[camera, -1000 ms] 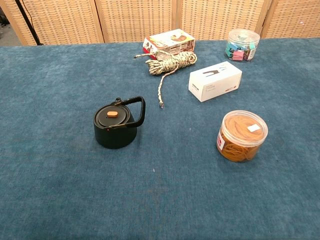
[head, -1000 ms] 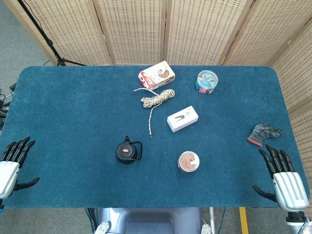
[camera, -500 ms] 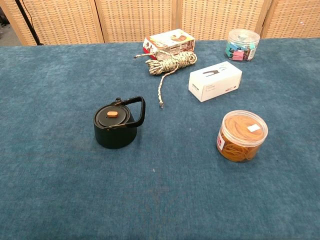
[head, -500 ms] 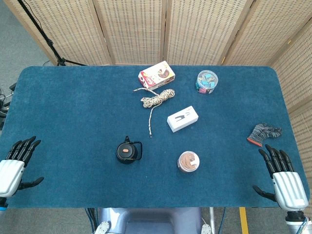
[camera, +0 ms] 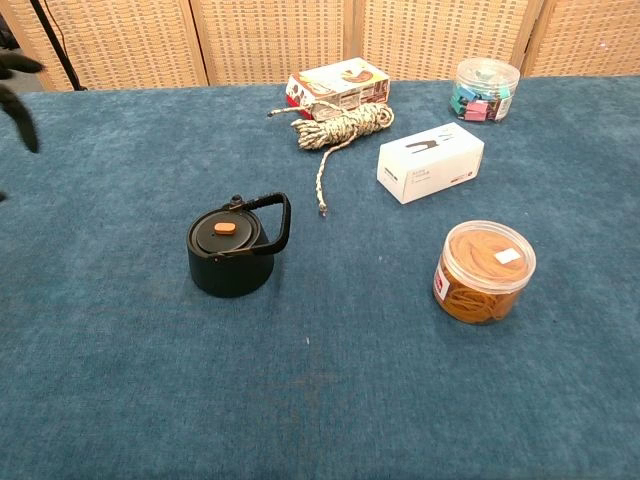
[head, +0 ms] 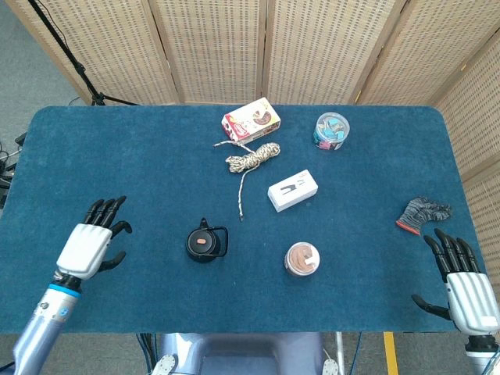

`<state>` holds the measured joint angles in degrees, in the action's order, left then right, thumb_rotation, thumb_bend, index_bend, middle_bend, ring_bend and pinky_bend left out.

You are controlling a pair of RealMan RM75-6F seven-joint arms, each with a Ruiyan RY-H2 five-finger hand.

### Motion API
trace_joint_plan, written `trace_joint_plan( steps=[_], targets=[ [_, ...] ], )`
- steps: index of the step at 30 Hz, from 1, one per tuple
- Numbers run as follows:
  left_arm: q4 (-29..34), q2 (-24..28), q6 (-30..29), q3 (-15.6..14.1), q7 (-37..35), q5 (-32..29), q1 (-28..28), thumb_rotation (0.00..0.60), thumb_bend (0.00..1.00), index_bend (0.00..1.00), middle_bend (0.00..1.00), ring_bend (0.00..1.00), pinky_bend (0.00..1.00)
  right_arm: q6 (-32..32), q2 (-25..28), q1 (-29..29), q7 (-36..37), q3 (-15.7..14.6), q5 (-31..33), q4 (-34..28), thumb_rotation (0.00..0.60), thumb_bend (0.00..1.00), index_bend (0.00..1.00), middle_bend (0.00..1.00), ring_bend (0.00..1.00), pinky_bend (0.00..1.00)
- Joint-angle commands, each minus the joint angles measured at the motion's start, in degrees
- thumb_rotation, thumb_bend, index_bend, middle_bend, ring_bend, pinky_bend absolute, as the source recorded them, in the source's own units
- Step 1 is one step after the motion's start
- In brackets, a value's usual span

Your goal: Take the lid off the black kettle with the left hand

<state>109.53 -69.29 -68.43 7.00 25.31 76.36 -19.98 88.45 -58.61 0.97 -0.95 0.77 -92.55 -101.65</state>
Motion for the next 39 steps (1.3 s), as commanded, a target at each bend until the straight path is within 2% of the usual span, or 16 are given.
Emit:
trace_joint_plan(
  steps=[1,6,13,26,39],
  targets=[
    [-0.3,-9.8,1.9,3.1,10.7,-8.9,-5.6,0.600,0.29,0.44,0.00,0.00,0.00,-0.4,0.3,0.2,0.9,0.1,0.5,0.2,0.600,0.00,0.00,0.00,0.00,0.00],
    [-2.6,-16.6,1.9,3.9,16.1,-14.7,-9.1,0.600,0.32,0.47,0.00,0.00,0.00,-1.0,0.8,0.4,2.2,0.3,1.1,0.4,0.600,0.00,0.00,0.00,0.00,0.00],
    [-5.8,-21.8,1.9,5.1,18.9,-20.3,-12.6,0.600,0.33,0.47,0.00,0.00,0.00,-1.3,1.1,0.6,3.1,0.3,1.4,0.5,0.600,0.00,0.00,0.00,0.00,0.00],
    [-8.5,-25.8,1.5,4.8,20.2,-24.8,-16.5,0.600,0.33,0.48,0.00,0.00,0.00,-1.6,1.4,0.7,3.3,0.2,1.4,0.5,0.600,0.00,0.00,0.00,0.00,0.00],
    [-10.8,-27.4,2.0,4.5,19.8,-27.9,-19.4,0.600,0.34,0.48,0.00,0.00,0.00,-2.6,1.0,1.1,2.4,0.2,2.0,0.5,0.600,0.00,0.00,0.00,0.00,0.00]
  ],
)
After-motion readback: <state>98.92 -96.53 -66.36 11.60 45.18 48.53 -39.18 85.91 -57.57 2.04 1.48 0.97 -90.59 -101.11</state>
